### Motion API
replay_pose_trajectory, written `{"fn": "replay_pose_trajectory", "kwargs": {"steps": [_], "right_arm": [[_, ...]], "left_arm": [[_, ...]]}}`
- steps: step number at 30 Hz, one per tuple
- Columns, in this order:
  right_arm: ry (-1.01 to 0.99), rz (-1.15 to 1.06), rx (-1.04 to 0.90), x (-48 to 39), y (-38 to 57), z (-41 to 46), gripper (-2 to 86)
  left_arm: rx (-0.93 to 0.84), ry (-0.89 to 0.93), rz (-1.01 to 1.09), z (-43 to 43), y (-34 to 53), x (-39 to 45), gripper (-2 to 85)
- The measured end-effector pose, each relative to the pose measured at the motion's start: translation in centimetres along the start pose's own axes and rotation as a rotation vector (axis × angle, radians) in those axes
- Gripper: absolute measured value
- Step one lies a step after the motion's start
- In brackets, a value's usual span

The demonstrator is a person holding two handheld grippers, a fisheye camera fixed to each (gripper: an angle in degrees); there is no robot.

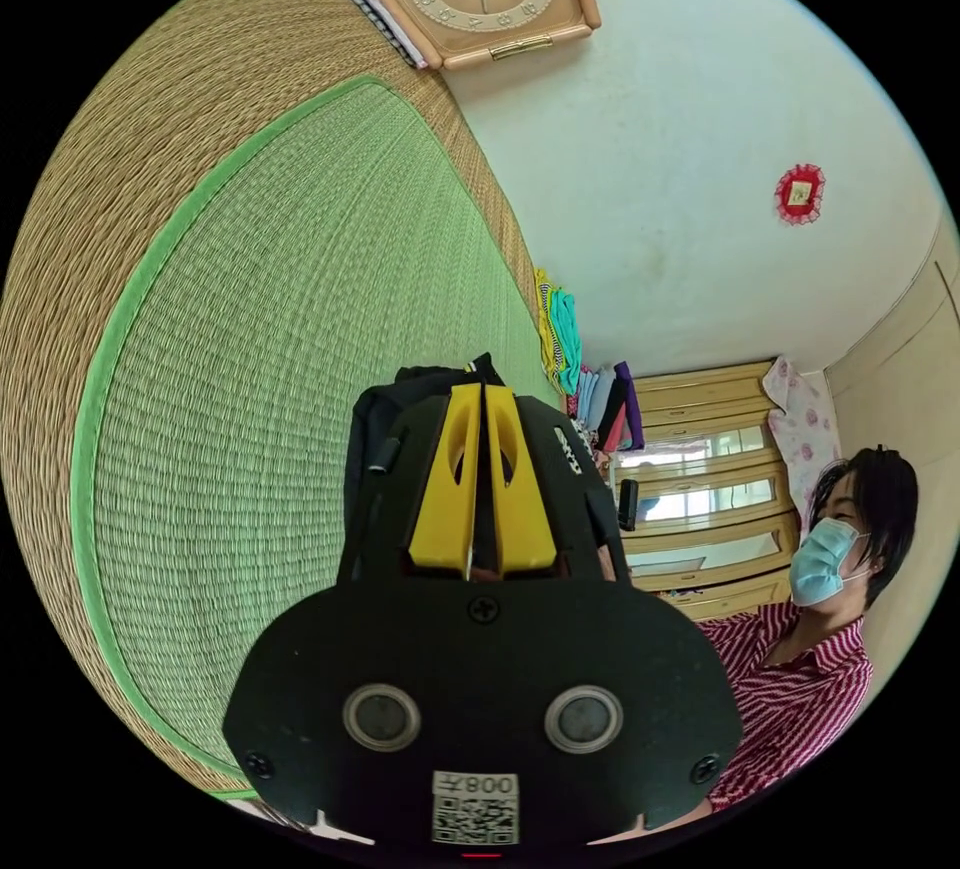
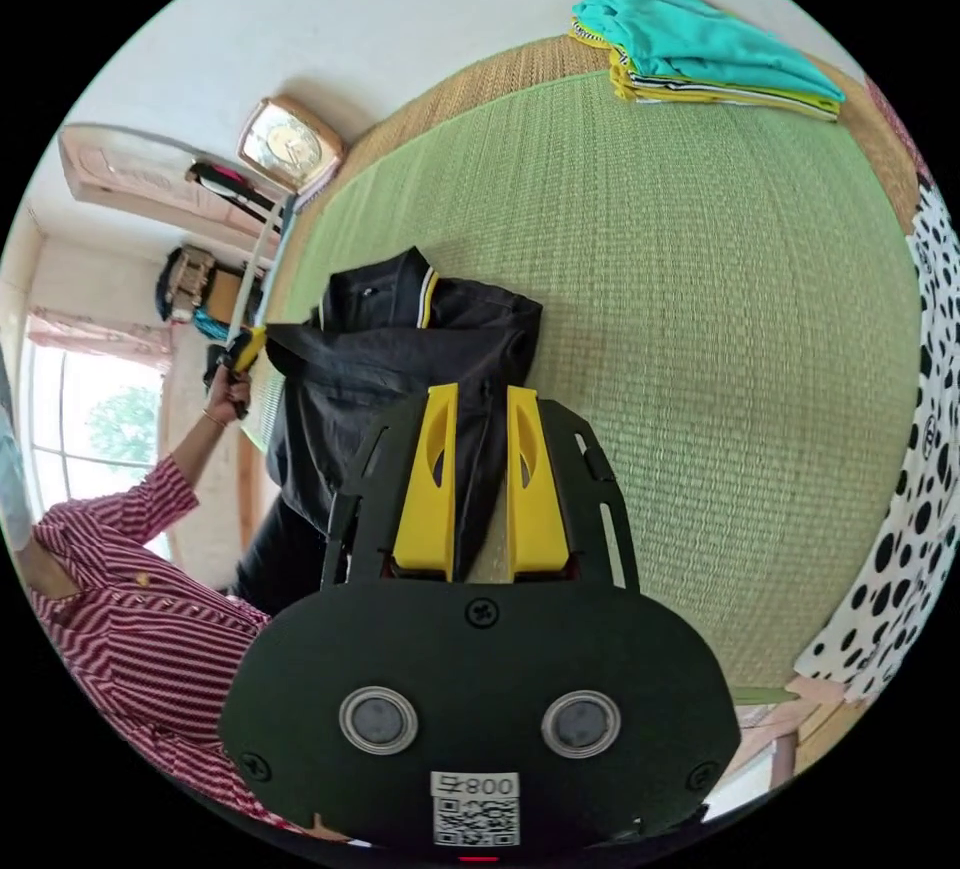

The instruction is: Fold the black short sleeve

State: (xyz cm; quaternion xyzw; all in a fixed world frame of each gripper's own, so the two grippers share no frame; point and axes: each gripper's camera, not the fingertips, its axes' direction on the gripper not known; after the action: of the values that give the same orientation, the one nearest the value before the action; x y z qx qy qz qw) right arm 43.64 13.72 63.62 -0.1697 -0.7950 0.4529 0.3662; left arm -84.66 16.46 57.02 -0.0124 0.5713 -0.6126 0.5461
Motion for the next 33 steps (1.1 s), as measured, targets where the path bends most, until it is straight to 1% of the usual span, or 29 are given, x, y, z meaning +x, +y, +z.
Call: {"fn": "replay_pose_trajectory", "kwargs": {"steps": [2, 5, 7, 10, 15, 17, 20, 22, 23, 25, 27, 30, 33], "right_arm": [[0.004, 0.003, -0.020, 0.0, 0.1, 1.4, 8.2], [-0.045, 0.022, -0.023, 0.4, 0.2, 3.3, 7.1], [-0.081, 0.020, -0.016, 0.5, 0.2, 4.4, 3.2], [-0.101, 0.025, -0.025, 0.5, -0.1, 5.5, 1.2], [-0.127, 0.011, 0.003, 0.0, -1.0, 6.1, 1.0], [-0.092, -0.031, 0.005, -1.3, -1.1, 6.4, 1.5], [0.096, -0.151, -0.023, -5.4, -0.1, 7.6, 4.4], [0.270, -0.252, -0.074, -8.8, 1.2, 9.9, 8.2], [0.308, -0.279, -0.082, -9.6, 1.6, 10.5, 8.6], [0.460, -0.377, -0.101, -12.4, 3.0, 13.2, 9.0], [0.565, -0.437, -0.103, -13.9, 3.8, 15.0, 8.9], [0.651, -0.481, -0.102, -15.3, 4.2, 17.1, 7.7], [0.670, -0.491, -0.097, -15.5, 4.1, 18.0, 4.1]], "left_arm": [[0.000, 0.001, -0.010, -0.3, 0.3, -0.3, 0.4], [-0.001, 0.004, -0.018, -0.6, 0.5, -0.6, 0.4], [-0.002, 0.006, -0.016, -0.9, 0.4, -0.6, 0.4], [-0.001, 0.009, -0.008, -1.1, -0.2, -0.4, 0.4], [0.012, 0.003, 0.003, -1.1, -1.8, -0.3, 0.5], [0.008, -0.001, 0.001, -0.8, -2.3, -0.4, 0.5], [0.002, 0.013, -0.004, -0.6, -2.4, -0.8, 0.5], [0.005, 0.024, -0.014, -0.6, -2.2, -1.2, 0.5], [0.009, 0.033, -0.023, -0.7, -2.1, -1.5, 0.5], [0.014, 0.044, -0.033, -0.7, -1.9, -1.9, 0.5], [0.016, 0.045, -0.038, -0.7, -1.7, -2.2, 0.5], [0.014, 0.042, -0.038, -0.7, -1.7, -2.4, 0.5], [0.017, 0.045, -0.035, -0.6, -1.9, -2.5, 0.5]]}}
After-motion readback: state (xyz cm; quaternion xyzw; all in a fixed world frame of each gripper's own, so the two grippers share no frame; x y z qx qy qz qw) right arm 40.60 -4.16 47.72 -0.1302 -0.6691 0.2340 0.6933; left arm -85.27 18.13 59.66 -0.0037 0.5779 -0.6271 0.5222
